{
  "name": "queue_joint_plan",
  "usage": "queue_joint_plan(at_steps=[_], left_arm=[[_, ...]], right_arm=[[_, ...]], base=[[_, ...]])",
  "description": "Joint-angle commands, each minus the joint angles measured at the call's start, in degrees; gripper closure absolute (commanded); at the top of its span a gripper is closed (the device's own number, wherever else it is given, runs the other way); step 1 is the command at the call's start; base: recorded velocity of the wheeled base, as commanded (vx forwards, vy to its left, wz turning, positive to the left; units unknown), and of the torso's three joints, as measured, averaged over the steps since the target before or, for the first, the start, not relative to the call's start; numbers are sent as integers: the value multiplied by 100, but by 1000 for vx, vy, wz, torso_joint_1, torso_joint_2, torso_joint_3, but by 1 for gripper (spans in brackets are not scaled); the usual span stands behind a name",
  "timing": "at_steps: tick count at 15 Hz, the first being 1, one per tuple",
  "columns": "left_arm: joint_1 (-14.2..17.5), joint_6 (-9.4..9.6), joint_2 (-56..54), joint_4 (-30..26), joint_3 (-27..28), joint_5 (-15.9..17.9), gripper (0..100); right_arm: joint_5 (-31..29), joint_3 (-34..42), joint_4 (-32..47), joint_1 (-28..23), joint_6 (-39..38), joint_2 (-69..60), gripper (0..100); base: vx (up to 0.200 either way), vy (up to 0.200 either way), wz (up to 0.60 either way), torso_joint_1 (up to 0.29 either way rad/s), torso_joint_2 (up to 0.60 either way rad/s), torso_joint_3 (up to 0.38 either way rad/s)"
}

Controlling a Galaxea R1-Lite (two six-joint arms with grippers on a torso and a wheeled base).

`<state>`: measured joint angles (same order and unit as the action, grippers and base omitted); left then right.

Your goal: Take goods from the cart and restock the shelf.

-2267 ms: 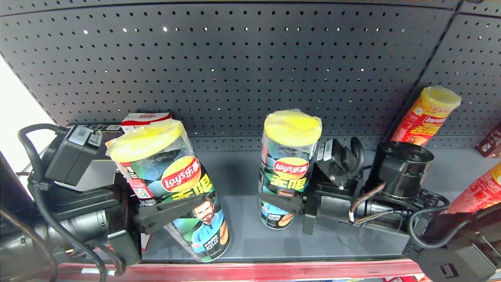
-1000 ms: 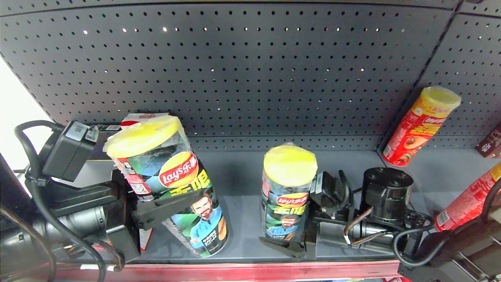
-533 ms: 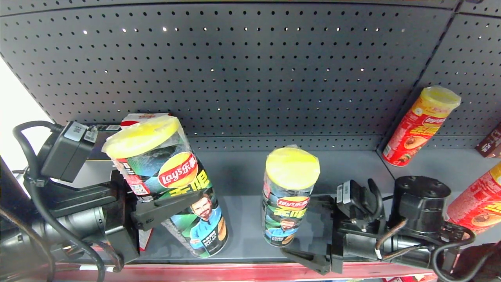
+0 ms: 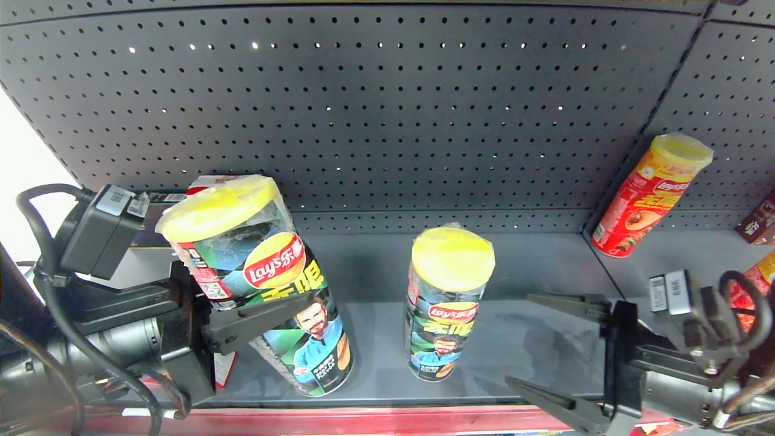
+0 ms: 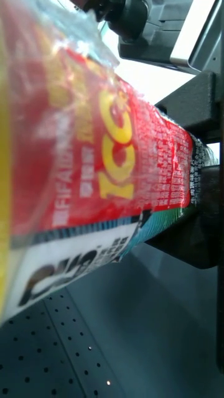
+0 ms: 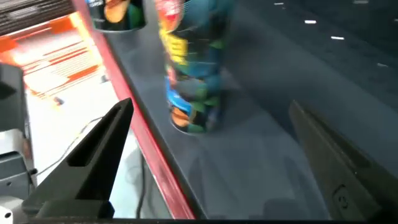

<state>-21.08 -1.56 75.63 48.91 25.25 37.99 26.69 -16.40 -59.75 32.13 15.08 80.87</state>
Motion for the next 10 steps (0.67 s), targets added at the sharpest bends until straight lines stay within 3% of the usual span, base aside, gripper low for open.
queue_joint_plan(at_steps=[1,5,6,7,10], left_arm=[[-2,-2,22,5,42,-2,100],[-37,-2,39,-22,103,16,100],[-37,-2,39,-22,103,16,100],[-72,-2,22,-39,112,25,100],[-213,-2,13,-83,376,16,100]], right_arm=[[-462,453,657,-208,-137,-1575,0],[-1834,1429,1844,-190,-893,-3543,0],[-1886,1437,1888,-199,-919,-3596,0],[-2502,1473,2556,-216,-1095,-4220,0],[-3583,1613,3769,-375,-1121,-5380,0]], base=[[0,0,0,0,0,0],[0,0,0,0,0,0],[0,0,0,0,0,0],[0,0,0,0,0,0],[0,0,0,0,0,0]])
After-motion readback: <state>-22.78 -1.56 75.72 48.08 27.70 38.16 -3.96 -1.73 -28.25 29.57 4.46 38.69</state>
